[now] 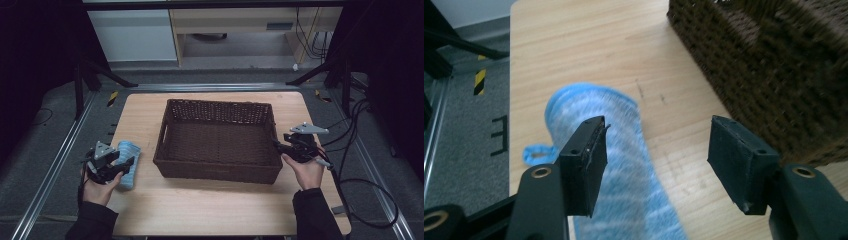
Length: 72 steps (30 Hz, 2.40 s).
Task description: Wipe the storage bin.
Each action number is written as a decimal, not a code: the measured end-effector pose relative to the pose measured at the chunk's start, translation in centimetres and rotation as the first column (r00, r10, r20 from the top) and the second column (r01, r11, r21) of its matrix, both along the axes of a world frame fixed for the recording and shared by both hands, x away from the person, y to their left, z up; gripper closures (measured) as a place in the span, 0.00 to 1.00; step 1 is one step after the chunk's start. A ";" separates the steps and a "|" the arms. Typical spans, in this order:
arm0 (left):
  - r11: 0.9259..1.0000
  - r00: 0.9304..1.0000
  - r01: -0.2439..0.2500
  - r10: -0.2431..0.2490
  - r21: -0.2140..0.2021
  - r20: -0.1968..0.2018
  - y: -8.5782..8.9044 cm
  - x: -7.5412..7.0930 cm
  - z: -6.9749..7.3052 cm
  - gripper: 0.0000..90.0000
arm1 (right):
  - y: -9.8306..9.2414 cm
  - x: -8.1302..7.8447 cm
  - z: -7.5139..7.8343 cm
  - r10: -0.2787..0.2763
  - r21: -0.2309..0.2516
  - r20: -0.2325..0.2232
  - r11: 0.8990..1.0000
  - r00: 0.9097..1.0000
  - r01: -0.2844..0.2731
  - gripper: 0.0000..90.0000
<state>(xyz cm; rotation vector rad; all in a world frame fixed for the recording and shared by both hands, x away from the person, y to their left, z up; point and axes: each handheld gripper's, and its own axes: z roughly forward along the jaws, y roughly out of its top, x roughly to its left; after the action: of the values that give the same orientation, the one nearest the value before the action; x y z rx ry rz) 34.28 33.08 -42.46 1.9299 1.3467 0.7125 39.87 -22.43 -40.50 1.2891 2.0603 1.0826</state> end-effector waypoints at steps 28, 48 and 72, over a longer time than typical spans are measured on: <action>0.987 0.988 0.157 -0.157 -0.032 0.010 -7.4 4.4 3.4 0.45 | 0.5 0.6 -0.7 0.029 -0.016 -0.037 0.999 0.999 -0.029 0.80; 0.980 0.974 0.200 -0.199 -0.003 -0.105 -9.3 3.8 0.5 0.62 | -0.2 -0.5 0.3 0.033 -0.015 -0.050 0.999 0.998 -0.034 0.72; 0.981 0.977 0.193 -0.195 -0.029 -0.081 -9.4 4.4 0.5 0.59 | -0.3 -0.4 0.2 -0.007 -0.045 -0.035 0.999 0.999 0.005 0.69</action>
<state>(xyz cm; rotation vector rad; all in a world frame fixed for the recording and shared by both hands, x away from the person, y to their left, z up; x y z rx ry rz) 38.66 23.67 -42.00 2.0597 1.1880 0.5261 39.51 -22.74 -40.28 1.2999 2.0928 1.0119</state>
